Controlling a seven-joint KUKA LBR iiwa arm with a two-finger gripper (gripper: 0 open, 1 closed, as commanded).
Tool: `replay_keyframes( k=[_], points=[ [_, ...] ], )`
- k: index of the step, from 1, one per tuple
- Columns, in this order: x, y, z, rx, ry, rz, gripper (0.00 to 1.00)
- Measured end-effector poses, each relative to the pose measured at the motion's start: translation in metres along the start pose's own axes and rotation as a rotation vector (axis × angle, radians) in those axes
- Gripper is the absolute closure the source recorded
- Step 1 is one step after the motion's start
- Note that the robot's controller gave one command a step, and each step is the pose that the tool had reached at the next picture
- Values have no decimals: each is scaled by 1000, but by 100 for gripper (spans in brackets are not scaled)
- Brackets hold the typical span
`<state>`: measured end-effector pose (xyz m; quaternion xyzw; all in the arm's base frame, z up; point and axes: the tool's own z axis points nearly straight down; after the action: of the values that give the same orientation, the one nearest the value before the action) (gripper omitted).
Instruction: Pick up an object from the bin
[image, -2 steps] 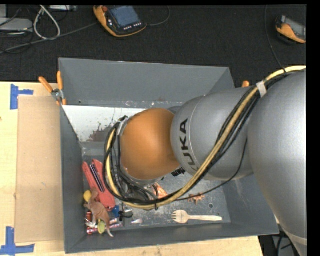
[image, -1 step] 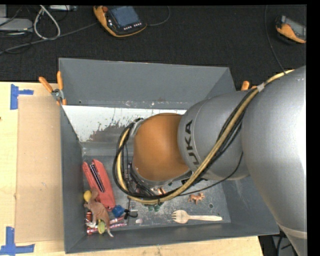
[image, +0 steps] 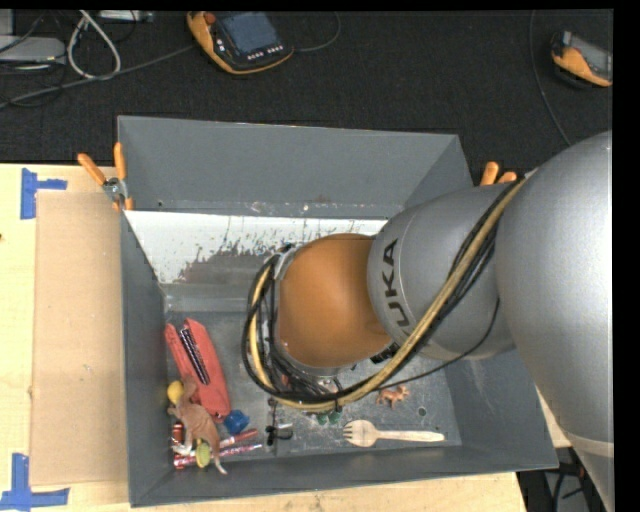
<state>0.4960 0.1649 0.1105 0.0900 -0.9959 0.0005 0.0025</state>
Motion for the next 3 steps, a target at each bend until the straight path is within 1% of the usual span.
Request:
replay_keyframes(
  k=[1, 2, 3],
  points=[
    [20, -21, -56, 2, 9, 201, 0],
    [27, -20, -71, 0, 2, 386, 0],
    [-19, -92, -33, 0, -1, 168, 0]
  ],
)
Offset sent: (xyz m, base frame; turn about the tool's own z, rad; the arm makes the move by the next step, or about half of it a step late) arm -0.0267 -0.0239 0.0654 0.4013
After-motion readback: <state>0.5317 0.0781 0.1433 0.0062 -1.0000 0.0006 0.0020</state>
